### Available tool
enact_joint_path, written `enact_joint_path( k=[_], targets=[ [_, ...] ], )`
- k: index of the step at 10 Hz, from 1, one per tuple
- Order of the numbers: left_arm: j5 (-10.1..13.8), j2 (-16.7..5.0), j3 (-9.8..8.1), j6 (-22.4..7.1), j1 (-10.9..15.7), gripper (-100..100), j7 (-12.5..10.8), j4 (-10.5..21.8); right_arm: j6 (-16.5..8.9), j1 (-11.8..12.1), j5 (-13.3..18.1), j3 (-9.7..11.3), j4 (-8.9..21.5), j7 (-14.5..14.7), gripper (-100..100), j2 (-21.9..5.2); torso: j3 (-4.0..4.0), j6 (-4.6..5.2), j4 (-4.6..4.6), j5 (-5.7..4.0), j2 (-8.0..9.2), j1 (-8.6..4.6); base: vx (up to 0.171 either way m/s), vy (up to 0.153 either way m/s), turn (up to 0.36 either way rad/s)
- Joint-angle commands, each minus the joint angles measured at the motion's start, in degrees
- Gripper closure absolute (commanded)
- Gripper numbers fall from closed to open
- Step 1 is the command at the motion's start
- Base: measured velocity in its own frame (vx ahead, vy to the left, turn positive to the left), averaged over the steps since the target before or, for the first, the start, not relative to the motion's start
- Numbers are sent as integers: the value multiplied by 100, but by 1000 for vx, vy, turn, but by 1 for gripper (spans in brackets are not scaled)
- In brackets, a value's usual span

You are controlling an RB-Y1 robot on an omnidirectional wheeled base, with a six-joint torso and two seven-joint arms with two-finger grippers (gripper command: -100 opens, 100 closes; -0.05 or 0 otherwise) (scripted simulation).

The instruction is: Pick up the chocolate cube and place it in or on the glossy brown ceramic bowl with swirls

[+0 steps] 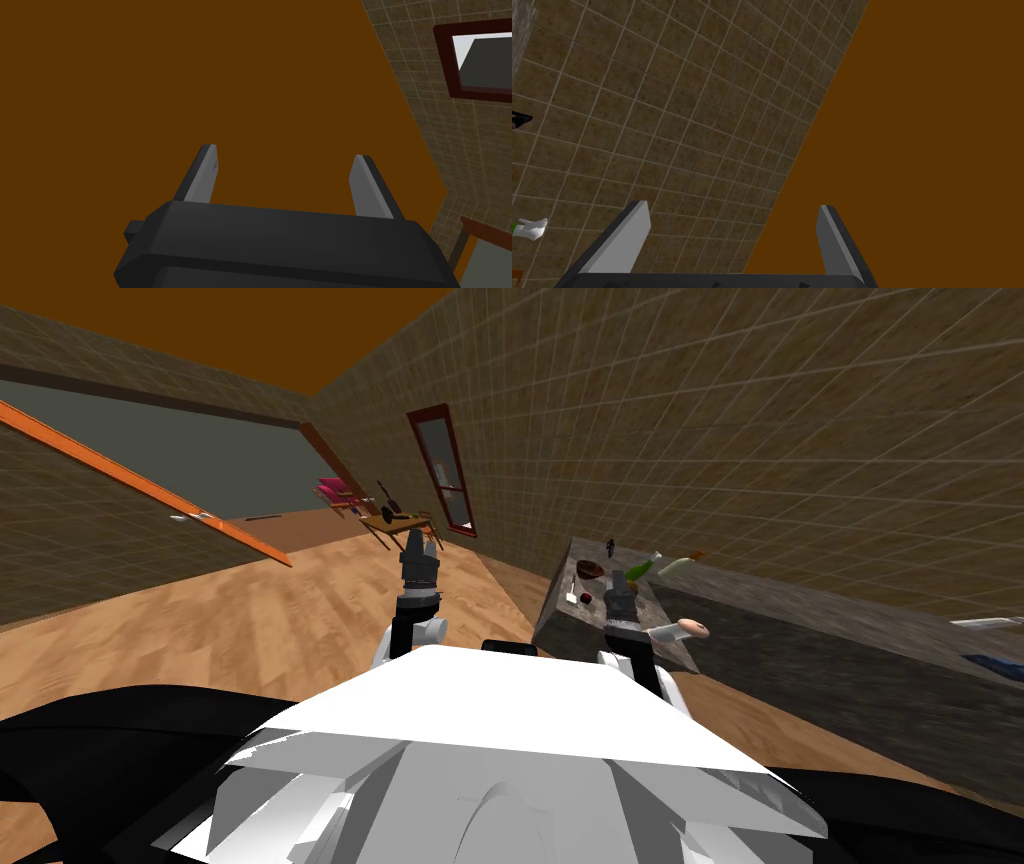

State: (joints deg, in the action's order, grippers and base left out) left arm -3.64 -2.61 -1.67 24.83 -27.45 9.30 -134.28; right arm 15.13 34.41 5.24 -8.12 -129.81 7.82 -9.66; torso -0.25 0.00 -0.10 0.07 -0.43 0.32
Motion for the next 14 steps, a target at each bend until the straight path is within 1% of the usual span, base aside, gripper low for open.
enact_joint_path(
  k=[1, 7, 8, 9, 10, 12, 13, 14],
  targets=[
    [0, 0, 0, 0, 0, 0, 0, 0, -157, 63, 34, -118, 200, 175, -100, -101, 0, 0, 0, 0, 0, 0, 94, 96, -108],
    [0, 0, 0, 0, 0, 0, 0, 0, -643, 389, 176, -495, 798, 733, -100, -415, 4, 0, 1, -2, 7, -11, 89, 78, -79],
    [0, 0, 0, 0, 1, 0, 0, 0, -768, 495, 237, -585, 970, 885, -100, -533, 5, -1, 2, -1, 10, -8, 110, 110, -96],
    [0, 0, 0, 0, 0, 0, 0, 0, -822, 549, 273, -621, 1051, 952, -100, -598, 1, -1, 1, 1, 1, 1, 101, 96, -66],
    [0, 0, 0, 0, 0, 0, 0, 0, -916, 659, 360, -675, 1205, 1072, -100, -739, 1, -1, 0, 1, 3, -1, 97, 84, -34],
    [0, 0, 0, 0, 1, 0, 0, 0, -995, 777, 471, -707, 1353, 1175, -100, -896, 2, -3, 1, -1, 5, -7, 90, 69, -15],
    [0, -1, 0, 0, 1, 0, 0, 0, -1062, 907, 611, -718, 1500, 1264, -100, -1072, 3, -2, 1, -2, 6, -18, 131, 27, 7],
    [0, -1, 0, 0, 0, 0, 0, 0, -1092, 976, 691, -717, 1574, 1304, -100, -1167, -2, -2, -1, -4, -4, -28, 128, 29, 17]
  ],
)
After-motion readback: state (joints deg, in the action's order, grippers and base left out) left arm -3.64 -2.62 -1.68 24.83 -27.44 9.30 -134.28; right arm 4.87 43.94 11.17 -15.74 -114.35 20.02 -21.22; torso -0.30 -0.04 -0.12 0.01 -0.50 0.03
